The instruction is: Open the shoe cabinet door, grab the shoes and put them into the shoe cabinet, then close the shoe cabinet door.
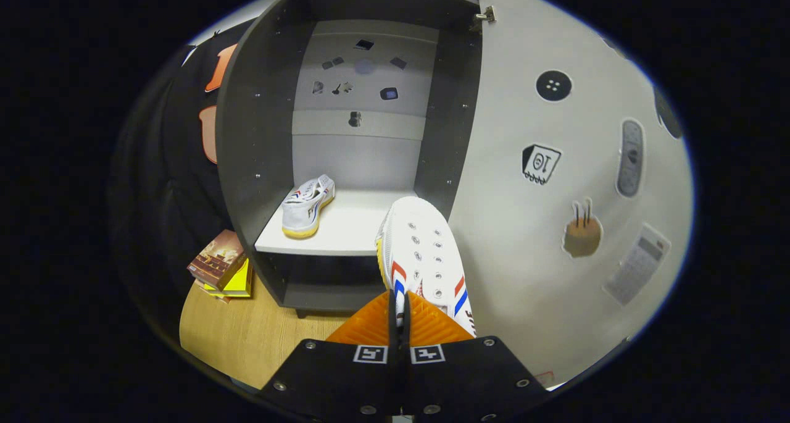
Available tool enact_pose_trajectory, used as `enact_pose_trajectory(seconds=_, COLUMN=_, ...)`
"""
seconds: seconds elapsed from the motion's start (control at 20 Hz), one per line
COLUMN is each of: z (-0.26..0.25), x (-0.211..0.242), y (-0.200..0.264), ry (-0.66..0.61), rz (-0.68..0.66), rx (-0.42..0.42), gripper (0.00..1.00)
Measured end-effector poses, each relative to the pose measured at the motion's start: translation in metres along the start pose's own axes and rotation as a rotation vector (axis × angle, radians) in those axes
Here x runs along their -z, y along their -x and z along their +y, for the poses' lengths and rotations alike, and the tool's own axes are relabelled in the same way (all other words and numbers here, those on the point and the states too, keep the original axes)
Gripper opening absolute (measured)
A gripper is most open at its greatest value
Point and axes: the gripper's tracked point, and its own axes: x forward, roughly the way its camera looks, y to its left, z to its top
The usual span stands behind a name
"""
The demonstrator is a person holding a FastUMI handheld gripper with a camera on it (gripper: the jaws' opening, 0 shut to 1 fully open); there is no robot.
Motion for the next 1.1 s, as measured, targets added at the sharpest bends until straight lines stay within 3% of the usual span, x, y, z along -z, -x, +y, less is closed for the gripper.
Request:
enact_pose_trajectory(seconds=0.45, z=0.026, x=-0.075, y=-0.157, ry=0.037, rz=0.028, rx=-0.063, gripper=0.0)
enact_pose_trajectory(seconds=0.9, z=0.063, x=-0.07, y=-0.261, ry=0.022, rz=0.117, rx=-0.097, gripper=0.0)
enact_pose_trajectory(seconds=0.95, z=0.065, x=-0.068, y=-0.264, ry=0.018, rz=0.122, rx=-0.096, gripper=0.02)
enact_pose_trajectory(seconds=1.1, z=0.069, x=-0.077, y=-0.261, ry=0.005, rz=0.084, rx=-0.089, gripper=0.21)
